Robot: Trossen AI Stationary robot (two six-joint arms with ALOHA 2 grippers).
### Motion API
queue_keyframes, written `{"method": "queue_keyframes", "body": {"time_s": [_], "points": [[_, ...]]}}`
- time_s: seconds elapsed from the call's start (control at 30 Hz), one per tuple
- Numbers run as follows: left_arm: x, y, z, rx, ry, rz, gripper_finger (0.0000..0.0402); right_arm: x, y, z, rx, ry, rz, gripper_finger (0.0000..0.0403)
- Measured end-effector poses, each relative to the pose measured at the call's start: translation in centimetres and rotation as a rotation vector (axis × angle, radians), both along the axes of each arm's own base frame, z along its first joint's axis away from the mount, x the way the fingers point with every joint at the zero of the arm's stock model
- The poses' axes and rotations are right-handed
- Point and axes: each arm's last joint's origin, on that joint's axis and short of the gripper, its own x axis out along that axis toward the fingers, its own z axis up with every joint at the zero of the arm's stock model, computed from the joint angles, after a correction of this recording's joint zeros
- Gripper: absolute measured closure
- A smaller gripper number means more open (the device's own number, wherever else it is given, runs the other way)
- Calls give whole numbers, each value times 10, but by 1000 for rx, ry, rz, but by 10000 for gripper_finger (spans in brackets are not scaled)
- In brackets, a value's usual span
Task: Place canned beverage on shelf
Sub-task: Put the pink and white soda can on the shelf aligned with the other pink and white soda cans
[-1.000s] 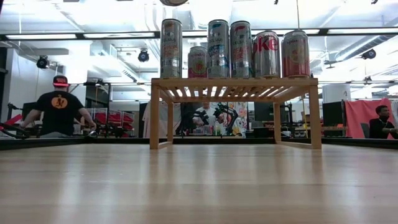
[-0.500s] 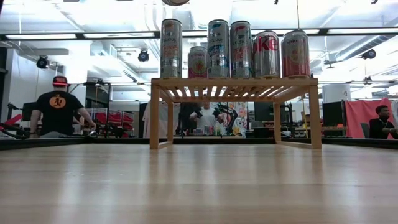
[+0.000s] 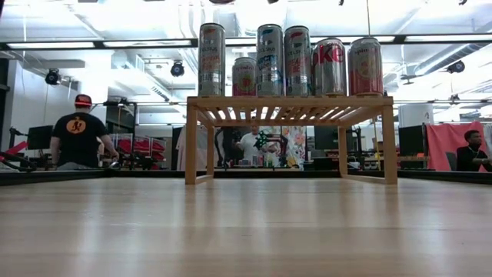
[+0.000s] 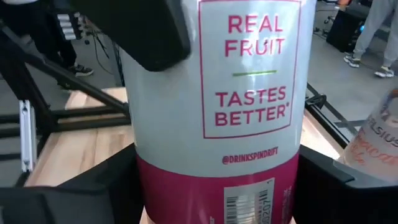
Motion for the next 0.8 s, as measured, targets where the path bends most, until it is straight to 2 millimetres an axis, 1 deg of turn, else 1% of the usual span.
{"method": "queue_keyframes", "body": {"time_s": [0.13, 0.23, 0.37, 0.43, 0.5, 0.6, 0.7, 0.8], "points": [[-2, 2, 9, 59, -29, -31, 41, -10, -2, 12, 30, -29, -6, 123], [-6, 3, 17, 110, -81, -58, 15, -23, -4, 24, 42, -35, -16, 123], [-18, 8, 31, 209, -122, -84, 13, -47, -7, 34, 60, 3, -50, 123], [-26, 10, 41, 285, -158, -99, 18, -61, -6, 38, 62, -13, -71, 123], [-31, 8, 48, 414, -150, -175, 23, -74, -3, 39, 60, -42, -80, 123], [-32, -1, 56, 609, -114, -361, 28, -90, 2, 42, 71, -130, -82, 123], [-32, -8, 61, 759, -85, -490, 31, -100, 6, 45, 64, -232, -59, 123], [-31, -6, 61, 823, -48, -527, 34, -103, 10, 51, 62, -333, -41, 123]]}}
